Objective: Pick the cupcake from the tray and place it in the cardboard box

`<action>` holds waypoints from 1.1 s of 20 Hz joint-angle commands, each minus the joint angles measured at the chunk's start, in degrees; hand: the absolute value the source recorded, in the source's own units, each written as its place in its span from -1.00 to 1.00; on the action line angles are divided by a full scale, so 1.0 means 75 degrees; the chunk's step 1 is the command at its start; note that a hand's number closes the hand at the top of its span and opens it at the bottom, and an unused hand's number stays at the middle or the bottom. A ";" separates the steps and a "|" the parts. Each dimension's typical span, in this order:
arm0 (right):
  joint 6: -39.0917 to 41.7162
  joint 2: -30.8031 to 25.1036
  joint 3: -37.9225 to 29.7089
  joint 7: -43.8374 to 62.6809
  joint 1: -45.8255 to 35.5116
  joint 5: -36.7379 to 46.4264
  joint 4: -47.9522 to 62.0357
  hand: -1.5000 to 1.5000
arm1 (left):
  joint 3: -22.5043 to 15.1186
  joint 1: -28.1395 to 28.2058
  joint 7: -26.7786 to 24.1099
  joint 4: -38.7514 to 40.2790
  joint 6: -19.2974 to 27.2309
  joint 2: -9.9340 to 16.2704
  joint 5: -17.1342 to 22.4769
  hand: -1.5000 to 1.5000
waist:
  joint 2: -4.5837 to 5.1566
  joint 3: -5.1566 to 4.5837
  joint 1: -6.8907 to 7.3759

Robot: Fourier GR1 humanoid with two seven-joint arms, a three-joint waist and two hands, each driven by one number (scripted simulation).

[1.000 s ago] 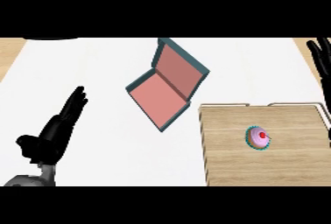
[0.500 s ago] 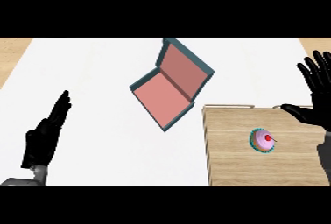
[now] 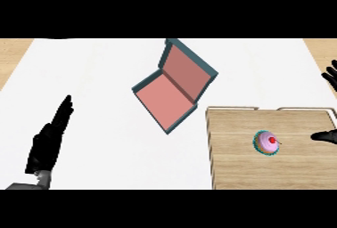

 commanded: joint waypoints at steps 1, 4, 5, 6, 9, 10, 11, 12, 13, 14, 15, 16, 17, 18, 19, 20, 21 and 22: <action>0.0863 -0.1180 0.0555 -0.0189 0.0083 0.1100 -0.0018 -1.00 | -0.0038 -0.0044 0.0010 0.0082 0.0048 -0.0159 -0.0034 0.00 | 0.0002 -0.0006 -0.0004; 0.1492 -0.1865 0.1058 0.0096 0.0059 0.1665 -0.0314 -1.00 | 0.0144 0.0137 0.0018 -0.0190 -0.0208 0.0232 0.0051 0.00 | -0.0034 -0.0012 0.0086; 0.1445 -0.1753 0.1358 0.0109 -0.0046 0.1982 -0.0466 -1.00 | 0.0067 -0.0070 -0.0032 0.0264 0.0146 -0.0131 -0.0161 0.00 | -0.0001 -0.0014 0.0022; 0.1755 -0.2092 0.1237 -0.0069 -0.0184 0.2080 -0.0067 -1.00 | 0.0054 0.0107 0.0108 -0.0260 -0.0027 0.0061 -0.0093 0.00 | -0.0010 -0.0001 0.0120; 0.2345 -0.2355 0.1576 -0.0104 0.0097 0.2366 -0.0482 -1.00 | -0.0016 0.0217 0.0128 -0.0161 0.0126 -0.0118 -0.0258 0.00 | -0.0033 -0.0005 -0.0007; 0.2212 -0.2155 0.1619 0.0344 0.0190 0.2305 -0.1073 -1.00 | -0.0004 0.0345 -0.0004 -0.0232 0.0068 -0.0112 -0.0282 0.00 | -0.0050 -0.0011 -0.0055; 0.2222 -0.1945 0.1747 0.0054 0.0035 0.2660 -0.0588 -1.00 | -0.0111 -0.0004 -0.0101 0.0272 0.0270 -0.0460 -0.0498 0.00 | -0.0016 -0.0006 -0.0039; 0.2296 -0.1910 0.1628 0.0781 -0.0039 0.2412 -0.1133 -1.00 | 0.0239 0.0309 -0.0079 -0.0033 -0.0184 -0.0032 -0.0157 0.00 | -0.0037 -0.0010 -0.0035; 0.1899 -0.1393 0.1897 0.1315 -0.0062 0.2552 -0.1500 -1.00 | -0.0035 -0.0046 -0.0069 0.0239 0.0170 -0.0482 -0.0476 0.00 | -0.0033 -0.0011 -0.0065; 0.2141 -0.1568 0.1658 0.0927 0.0123 0.2744 -0.1199 -1.00 | 0.0020 -0.0264 0.0323 0.0110 0.0107 -0.0507 -0.0507 0.00 | -0.0030 -0.0006 -0.0071; 0.2180 -0.1659 0.1514 0.1189 0.0179 0.2725 -0.1418 -1.00 | 0.0257 0.0527 0.0237 -0.0561 -0.0145 -0.0147 -0.0260 0.00 | -0.0042 -0.0006 -0.0036; 0.2044 -0.1462 0.1547 0.1284 0.0336 0.2890 -0.1658 -1.00 | 0.0503 0.0374 -0.0131 -0.0078 -0.0405 -0.0113 -0.0109 0.00 | -0.0037 -0.0008 -0.0060; 0.1777 -0.1155 0.1601 0.1639 0.0674 0.2889 -0.2094 -1.00 | 0.0239 0.0114 0.0458 -0.0365 -0.0078 -0.0365 -0.0432 0.00 | -0.0043 -0.0007 -0.0091; 0.2232 -0.1333 0.1246 0.1480 0.0265 0.2937 -0.1357 -1.00 | 0.0392 0.0554 -0.0124 -0.0329 -0.0387 -0.0288 -0.0321 0.00 | -0.0032 -0.0006 -0.0039; 0.1719 -0.0907 0.1539 0.1302 0.0480 0.3355 -0.1405 -1.00 | 0.0643 -0.0294 0.0219 0.0235 -0.0602 -0.0175 -0.0185 0.00 | -0.0024 -0.0005 -0.0072; 0.1975 -0.1088 0.1216 0.1834 0.0613 0.3103 -0.1999 -1.00 | 0.0245 0.0213 0.0536 -0.0622 -0.0047 -0.0550 -0.0660 0.00 | -0.0039 -0.0006 -0.0071; 0.1729 -0.0838 0.1305 0.1686 0.0836 0.3467 -0.2157 -1.00 | 0.0449 0.0278 0.0323 -0.0415 -0.0400 -0.0427 -0.0485 0.00 | -0.0037 -0.0006 -0.0072; 0.1876 -0.0711 0.1238 0.1971 0.0678 0.3480 -0.2019 -1.00 | 0.0536 0.0211 0.0180 -0.0216 -0.0517 -0.0451 -0.0496 0.00 | -0.0032 -0.0006 -0.0063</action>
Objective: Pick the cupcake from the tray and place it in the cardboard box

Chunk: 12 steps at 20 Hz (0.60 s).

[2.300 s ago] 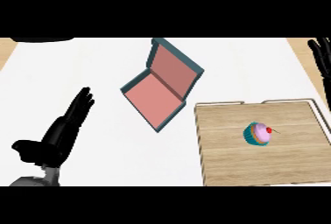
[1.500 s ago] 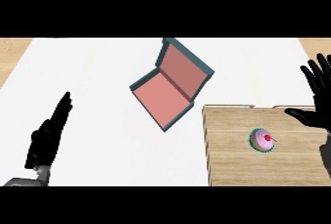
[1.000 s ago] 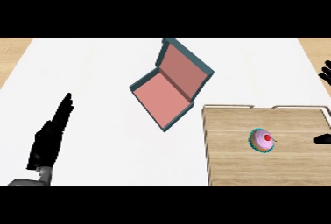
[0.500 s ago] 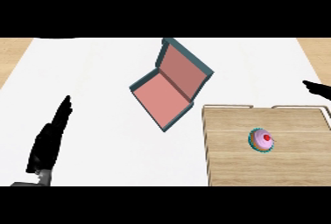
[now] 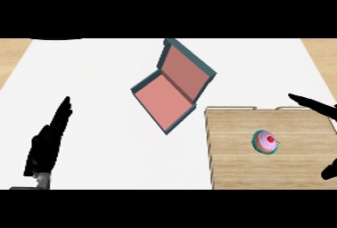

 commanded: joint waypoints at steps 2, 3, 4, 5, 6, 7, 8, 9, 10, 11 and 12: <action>-0.0205 0.0639 0.0161 0.0537 0.0249 0.0811 -0.0479 -1.00 | 0.0226 -0.0340 -0.0025 0.0280 -0.0092 -0.0254 -0.0172 0.00 | 0.0005 0.0000 -0.0012; -0.0023 0.0445 -0.0140 0.0236 0.0617 0.0782 -0.0487 -1.00 | -0.0051 0.0072 0.0464 -0.0551 0.0180 -0.0401 -0.0473 0.00 | -0.0003 0.0003 -0.0008; 0.0367 0.0450 -0.0244 0.0620 -0.0165 0.0696 -0.0076 -1.00 | -0.0158 -0.0331 0.0424 0.0011 0.0189 -0.0550 -0.0706 0.00 | 0.0009 0.0001 0.0010; 0.0207 0.0799 0.0029 0.1271 0.0198 0.0626 -0.0907 -1.00 | -0.0076 -0.0166 -0.0284 0.0548 0.0253 -0.0747 -0.0630 0.00 | 0.0003 -0.0003 -0.0020; -0.0073 0.1130 0.0105 0.0514 -0.0210 0.1294 0.0154 -1.00 | -0.0016 -0.0297 0.0142 0.0233 -0.0040 -0.0588 -0.0603 0.00 | 0.0013 0.0003 0.0030; 0.0142 0.0814 -0.0165 -0.0008 0.0151 0.1411 0.0241 -1.00 | 0.0235 0.0069 0.0152 -0.0273 -0.0303 -0.0392 -0.0348 0.00 | 0.0006 0.0003 0.0026; 0.0208 0.0792 -0.0348 0.0285 0.0135 0.1153 -0.0009 -1.00 | 0.0563 -0.0045 0.0537 -0.0636 -0.0551 0.0012 -0.0164 0.00 | 0.0001 0.0003 0.0023; 0.0279 0.1122 -0.0393 0.0510 -0.0080 0.1327 0.0006 -1.00 | 0.0384 0.0156 0.0157 -0.0291 -0.0435 -0.0309 -0.0546 0.00 | 0.0005 0.0002 0.0023; 0.0235 0.0847 -0.0385 0.0015 0.0611 0.1462 -0.0291 -1.00 | 0.0402 -0.0454 -0.0089 0.0669 -0.0330 -0.0577 -0.0549 0.00 | 0.0007 0.0001 -0.0032; 0.0113 0.1333 -0.0274 0.0428 0.0266 0.1656 -0.0221 -1.00 | 0.0627 -0.0154 -0.0179 0.0271 -0.0690 -0.0415 -0.0283 0.00 | 0.0006 0.0001 0.0006; 0.0299 0.1145 -0.0593 0.0059 0.0524 0.1668 -0.0256 -1.00 | 0.0346 -0.0116 0.0291 -0.0177 -0.0292 -0.0666 -0.0792 0.00 | 0.0003 0.0002 -0.0002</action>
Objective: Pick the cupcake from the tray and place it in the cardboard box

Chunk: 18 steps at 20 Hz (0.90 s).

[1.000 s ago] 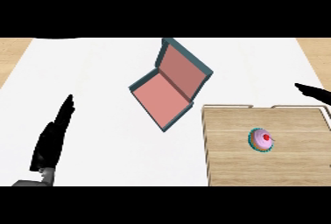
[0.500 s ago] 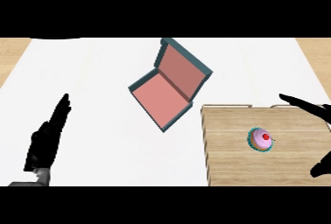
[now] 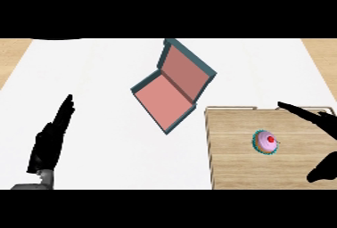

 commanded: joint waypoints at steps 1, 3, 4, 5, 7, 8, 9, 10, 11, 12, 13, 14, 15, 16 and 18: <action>0.0135 0.0438 -0.0296 -0.0021 0.0099 0.0389 -0.0065 -1.00 | 0.0186 0.0122 0.0118 -0.0083 -0.0255 -0.0115 -0.0182 0.00 | -0.0001 0.0000 0.0003; -0.0238 0.0668 0.0123 -0.0134 0.0494 0.0815 -0.0363 -1.00 | 0.0134 0.0023 0.0612 -0.0584 -0.0227 -0.0080 -0.0204 0.00 | -0.0005 0.0001 -0.0009; -0.0056 0.0464 -0.0266 -0.0669 0.0457 0.0903 0.0113 -1.00 | 0.0320 0.0341 -0.0184 -0.0182 -0.0347 -0.0117 -0.0243 0.00 | -0.0001 0.0000 0.0001; 0.0457 0.0416 -0.0602 -0.0066 -0.0003 0.0487 -0.0091 -1.00 | 0.0228 -0.0103 0.0243 -0.0156 -0.0253 -0.0297 -0.0368 0.00 | 0.0000 -0.0001 -0.0004; 0.0463 0.0708 -0.0551 0.0252 0.0383 0.0680 -0.0624 -1.00 | 0.0311 0.0278 0.0148 -0.0486 -0.0385 -0.0353 -0.0334 0.00 | -0.0005 -0.0001 -0.0005; 0.0324 0.0833 -0.0476 0.0045 0.0444 0.0945 -0.0489 -1.00 | 0.0636 0.0211 -0.0213 -0.0132 -0.0650 -0.0169 -0.0175 0.00 | -0.0002 -0.0001 -0.0003; 0.0235 0.1006 -0.0466 0.0359 0.0279 0.0920 -0.0560 -1.00 | 0.0395 -0.0343 0.0557 -0.0227 -0.0339 -0.0373 -0.0474 0.00 | -0.0001 0.0000 -0.0012; 0.0351 0.0903 -0.0607 -0.0312 -0.0056 0.1077 0.0256 -1.00 | 0.0715 -0.0284 0.0012 0.0232 -0.0598 -0.0303 -0.0257 0.00 | 0.0005 0.0000 0.0007; 0.0257 0.1098 -0.0514 -0.0197 0.0108 0.1315 -0.0064 -1.00 | 0.0513 0.0012 0.0294 -0.0329 -0.0543 -0.0422 -0.0491 0.00 | 0.0000 0.0001 0.0008; 0.0262 0.1096 -0.0516 -0.0103 0.0320 0.1247 -0.0311 -1.00 | 0.0618 0.0149 -0.0752 0.0503 -0.0493 -0.0496 -0.0482 0.00 | 0.0001 -0.0001 -0.0005; 0.0018 0.1358 -0.0484 -0.0202 -0.0101 0.1357 0.0366 -1.00 | 0.0381 -0.0053 0.0469 -0.0390 -0.0251 -0.0588 -0.0724 0.00 | 0.0003 0.0002 0.0021; 0.0536 0.1152 -0.0790 -0.0049 -0.0352 0.1164 0.0264 -1.00 | 0.0449 0.0164 0.0267 -0.0413 -0.0558 -0.0560 -0.0597 0.00 | 0.0001 0.0000 0.0020; 0.0273 0.1284 -0.0628 -0.0331 0.0117 0.1452 0.0065 -1.00 | 0.0851 0.0066 0.0068 -0.0282 -0.0925 -0.0254 -0.0328 0.00 | 0.0000 0.0000 0.0007; 0.0078 0.1476 -0.0473 -0.0252 0.0163 0.1531 0.0140 -1.00 | 0.0276 0.0588 0.0694 -0.1285 -0.0471 -0.0630 -0.0733 0.00 | -0.0005 0.0002 0.0028; 0.0340 0.1179 -0.0789 -0.0746 0.0073 0.1618 0.0398 -1.00 | 0.0643 0.0166 -0.0385 0.0106 -0.0576 -0.0673 -0.0755 0.00 | 0.0003 0.0000 0.0002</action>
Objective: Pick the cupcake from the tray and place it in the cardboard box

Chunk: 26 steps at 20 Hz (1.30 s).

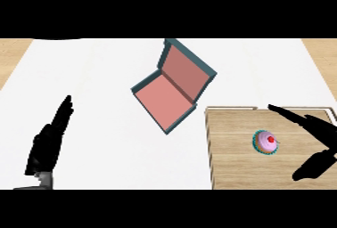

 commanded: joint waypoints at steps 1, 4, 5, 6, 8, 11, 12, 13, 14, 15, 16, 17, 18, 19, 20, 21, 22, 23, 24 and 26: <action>0.0403 0.0169 -0.0261 0.0490 0.0127 -0.0026 -0.0628 -1.00 | 0.0104 -0.0206 0.0499 -0.0246 -0.0126 -0.0086 -0.0129 0.00 | -0.0004 -0.0002 -0.0020; -0.0125 0.0479 0.0085 -0.0145 -0.0372 0.0659 0.0487 -1.00 | 0.0363 0.0015 -0.0296 0.0201 -0.0304 0.0013 -0.0113 0.00 | 0.0004 -0.0001 0.0010; 0.0206 0.0051 -0.0128 -0.0549 -0.0240 0.0587 0.0463 -1.00 | 0.0345 0.0269 -0.0276 0.0022 -0.0334 -0.0040 -0.0093 0.00 | 0.0001 -0.0001 0.0008; 0.0139 0.0481 -0.0040 0.0134 -0.0138 0.0619 -0.0130 -1.00 | 0.0426 -0.0336 -0.0213 0.0545 -0.0291 -0.0164 -0.0110 0.00 | 0.0001 -0.0002 -0.0016; -0.0456 0.0805 0.0487 -0.0038 0.0140 0.1191 0.0034 -1.00 | 0.0440 -0.0258 -0.0301 0.0449 -0.0403 -0.0088 -0.0035 0.00 | 0.0002 -0.0001 -0.0008; -0.0126 0.0590 0.0110 -0.0554 -0.0296 0.1061 0.1014 -1.00 | 0.0193 0.0122 -0.0318 0.0293 -0.0171 -0.0468 -0.0329 0.00 | 0.0006 0.0000 0.0014; -0.0071 0.1025 0.0298 0.0011 -0.0280 0.1043 0.0500 1.00 | 0.0123 0.0087 -0.0172 0.0096 -0.0133 -0.0466 -0.0487 0.00 | 0.0001 -0.0001 0.0005; 0.0038 0.0702 0.0203 -0.0458 0.0579 0.0967 -0.0001 1.00 | 0.0202 0.0183 -0.0046 -0.0166 -0.0228 -0.0388 -0.0402 0.00 | -0.0006 -0.0001 -0.0021; 0.0221 0.0731 0.0011 -0.0312 -0.0198 0.0925 0.0356 1.00 | 0.0077 0.0440 0.0039 -0.0508 -0.0241 -0.0546 -0.0433 0.00 | -0.0002 -0.0001 0.0008; -0.0694 0.0809 0.0337 -0.0804 0.0605 0.1436 -0.0035 1.00 | 0.0207 0.0301 0.0113 -0.0443 -0.0331 -0.0379 -0.0367 0.00 | -0.0005 0.0000 -0.0014; -0.0717 0.0602 -0.0022 -0.0877 -0.0234 0.1376 0.0661 1.00 | 0.0294 0.0103 0.0206 -0.0399 -0.0475 -0.0234 -0.0302 0.00 | 0.0003 0.0001 0.0015; -0.1449 0.0808 0.0037 -0.0907 -0.0091 0.1650 0.0599 1.00 | 0.0237 0.0211 0.0308 -0.0559 -0.0477 -0.0302 -0.0219 0.00 | 0.0002 0.0004 0.0026; -0.1473 0.0888 -0.0058 -0.0496 -0.0161 0.1610 0.0159 1.00 | 0.0126 0.0215 0.0152 -0.0353 -0.0211 -0.0388 -0.0564 0.00 | -0.0003 0.0001 -0.0004; -0.1524 0.0802 -0.0136 -0.0582 -0.0283 0.1654 0.0298 1.00 | 0.0588 -0.0242 -0.0289 0.0516 -0.0397 -0.0243 -0.0178 0.00 | 0.0011 -0.0003 -0.0027; -0.1631 0.1111 0.0067 -0.0186 -0.0262 0.1808 -0.0013 1.00 | 0.0307 0.0152 0.0175 -0.0470 -0.0341 -0.0282 -0.0412 0.00 | -0.0006 -0.0001 0.0007; -0.2022 0.0729 -0.0313 -0.1205 -0.0014 0.1710 0.0461 1.00 | 0.0001 0.0198 0.0340 -0.0511 -0.0205 -0.0563 -0.0577 0.00 | 0.0000 0.0004 -0.0003; -0.1980 0.0895 -0.0294 -0.1013 -0.0518 0.1751 0.0790 1.00 | 0.0368 -0.0278 0.0048 0.0038 -0.0354 -0.0346 -0.0403 0.00 | 0.0009 0.0001 0.0004; -0.1978 0.0641 -0.0389 -0.0553 -0.0393 0.1919 0.0308 1.00 | 0.0485 -0.0256 -0.0344 0.0547 -0.0212 -0.0422 -0.0385 0.00 | 0.0009 -0.0004 -0.0033; -0.2652 0.0915 -0.0013 -0.0143 -0.0305 0.2606 0.0382 1.00 | 0.0318 0.0038 -0.0193 -0.0006 -0.0316 -0.0395 -0.0398 0.00 | 0.0004 -0.0002 0.0017; -0.3243 0.0733 0.0000 0.0420 -0.0623 0.3356 0.0883 1.00 | 0.0354 -0.0011 -0.0198 0.0104 -0.0296 -0.0358 -0.0428 0.00 | 0.0033 -0.0002 0.0081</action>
